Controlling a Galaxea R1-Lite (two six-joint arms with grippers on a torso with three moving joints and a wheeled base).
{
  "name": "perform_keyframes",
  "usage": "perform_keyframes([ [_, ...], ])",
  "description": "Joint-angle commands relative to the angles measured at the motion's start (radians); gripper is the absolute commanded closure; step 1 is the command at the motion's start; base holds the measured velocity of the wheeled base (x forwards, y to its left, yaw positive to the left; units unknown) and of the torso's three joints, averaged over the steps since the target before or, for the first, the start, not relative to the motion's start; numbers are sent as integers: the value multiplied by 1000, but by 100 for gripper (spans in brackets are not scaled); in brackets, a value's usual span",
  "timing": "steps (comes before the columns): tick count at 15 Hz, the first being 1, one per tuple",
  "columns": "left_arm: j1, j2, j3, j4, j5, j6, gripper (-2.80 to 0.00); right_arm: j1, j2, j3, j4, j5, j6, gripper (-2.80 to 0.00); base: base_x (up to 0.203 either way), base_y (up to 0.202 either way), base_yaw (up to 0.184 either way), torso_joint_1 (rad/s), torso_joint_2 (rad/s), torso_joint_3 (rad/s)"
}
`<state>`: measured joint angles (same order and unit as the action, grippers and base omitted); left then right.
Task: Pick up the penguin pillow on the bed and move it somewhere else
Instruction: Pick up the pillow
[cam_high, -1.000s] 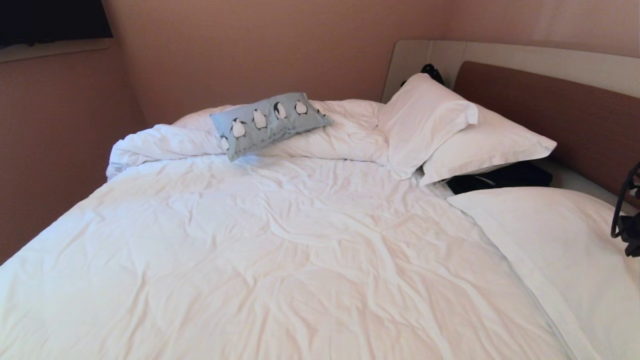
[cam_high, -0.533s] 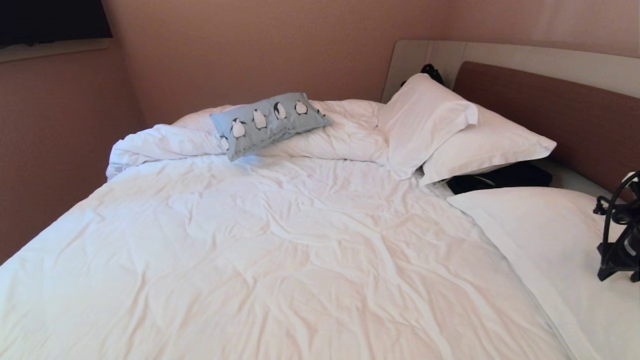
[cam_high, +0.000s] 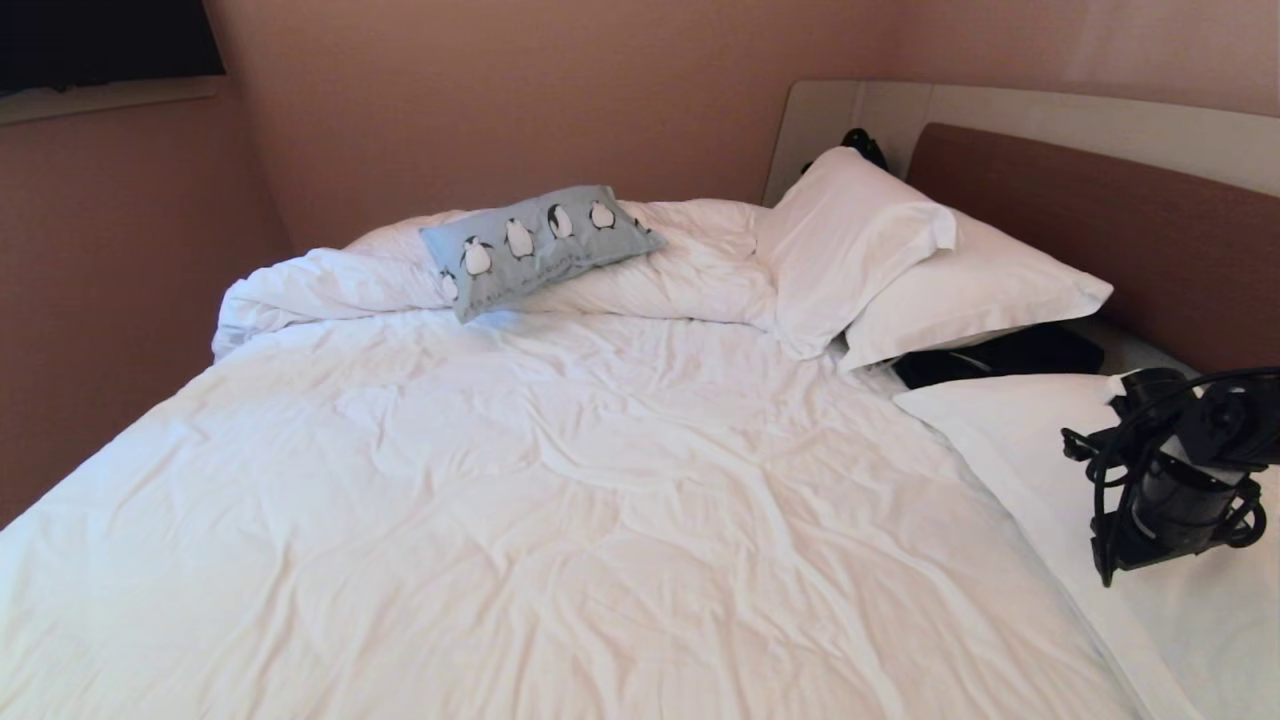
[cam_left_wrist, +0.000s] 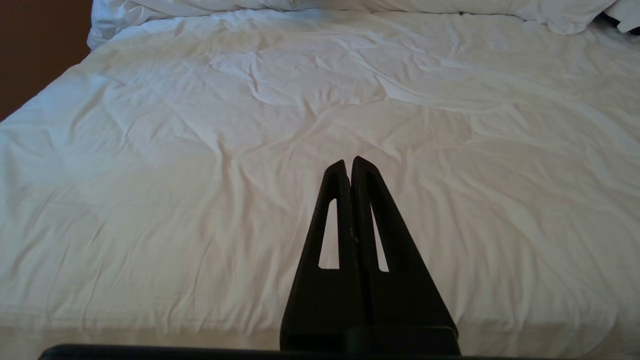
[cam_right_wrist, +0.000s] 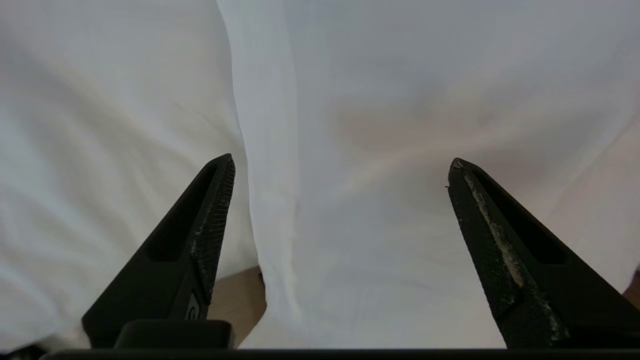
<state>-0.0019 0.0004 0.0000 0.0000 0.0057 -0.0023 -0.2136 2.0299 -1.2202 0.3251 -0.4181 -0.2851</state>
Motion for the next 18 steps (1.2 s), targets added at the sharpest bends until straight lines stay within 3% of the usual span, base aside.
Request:
perform_keyframes([
  [1,0,0,1,0,0,1,0,43,39,35,-191,-166,-2,-280,0,0,0,0,0,0],
  [5,0,1,0,0,0,1,0,94,137,68,-310,-277,0,-280,0,0,0,0,0,0],
  [8,0,0,2,0,0,-1,0,132,165,97,-331,-293,0,-280,0,0,0,0,0,0],
  [15,0,0,0,0,0,1,0,167,259,120,-444,-432,-21,-280,0,0,0,0,0,0],
  [18,0,0,0,0,0,-1,0,183,279,131,-481,-440,-23,-280,0,0,0,0,0,0],
])
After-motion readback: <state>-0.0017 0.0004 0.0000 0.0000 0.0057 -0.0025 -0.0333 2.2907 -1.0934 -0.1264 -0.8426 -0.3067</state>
